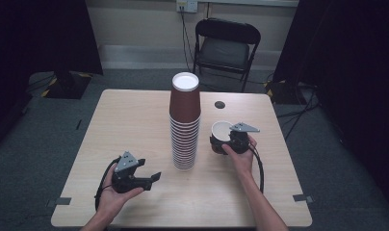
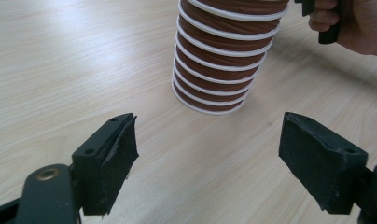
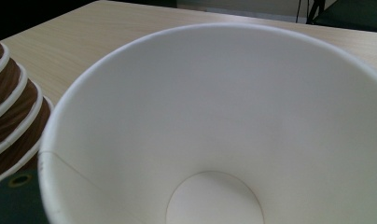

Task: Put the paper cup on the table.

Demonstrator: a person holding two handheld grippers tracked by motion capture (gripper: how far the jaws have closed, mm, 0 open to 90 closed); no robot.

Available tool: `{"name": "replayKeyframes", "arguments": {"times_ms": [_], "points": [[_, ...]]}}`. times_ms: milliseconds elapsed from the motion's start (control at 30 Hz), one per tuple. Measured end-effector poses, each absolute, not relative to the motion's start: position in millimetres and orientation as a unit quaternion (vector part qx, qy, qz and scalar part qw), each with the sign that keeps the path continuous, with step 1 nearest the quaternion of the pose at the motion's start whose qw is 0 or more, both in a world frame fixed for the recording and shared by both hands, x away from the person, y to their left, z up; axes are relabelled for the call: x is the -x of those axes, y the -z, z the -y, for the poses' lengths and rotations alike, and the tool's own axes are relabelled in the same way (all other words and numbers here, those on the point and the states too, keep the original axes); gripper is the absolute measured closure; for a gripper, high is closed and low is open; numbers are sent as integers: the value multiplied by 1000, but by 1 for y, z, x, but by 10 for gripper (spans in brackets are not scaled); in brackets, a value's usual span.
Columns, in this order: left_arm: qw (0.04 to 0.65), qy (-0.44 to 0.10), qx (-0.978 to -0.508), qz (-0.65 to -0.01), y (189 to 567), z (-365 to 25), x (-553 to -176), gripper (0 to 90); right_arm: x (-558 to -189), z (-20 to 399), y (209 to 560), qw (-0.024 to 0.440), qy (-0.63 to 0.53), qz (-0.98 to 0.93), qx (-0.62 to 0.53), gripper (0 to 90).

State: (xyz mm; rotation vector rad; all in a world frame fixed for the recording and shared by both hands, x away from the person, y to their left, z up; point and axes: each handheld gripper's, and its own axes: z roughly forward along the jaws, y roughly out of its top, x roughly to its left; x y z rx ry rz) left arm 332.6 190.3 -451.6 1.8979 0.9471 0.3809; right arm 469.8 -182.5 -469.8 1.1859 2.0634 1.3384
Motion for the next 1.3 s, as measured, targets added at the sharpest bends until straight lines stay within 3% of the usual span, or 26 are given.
{"name": "replayKeyframes", "arguments": {"times_ms": [1300], "points": [[472, -157, -772, -396, 452, -193, -337, 181, -453, 196, 485, 164, -421, -769, -453, 128]]}}
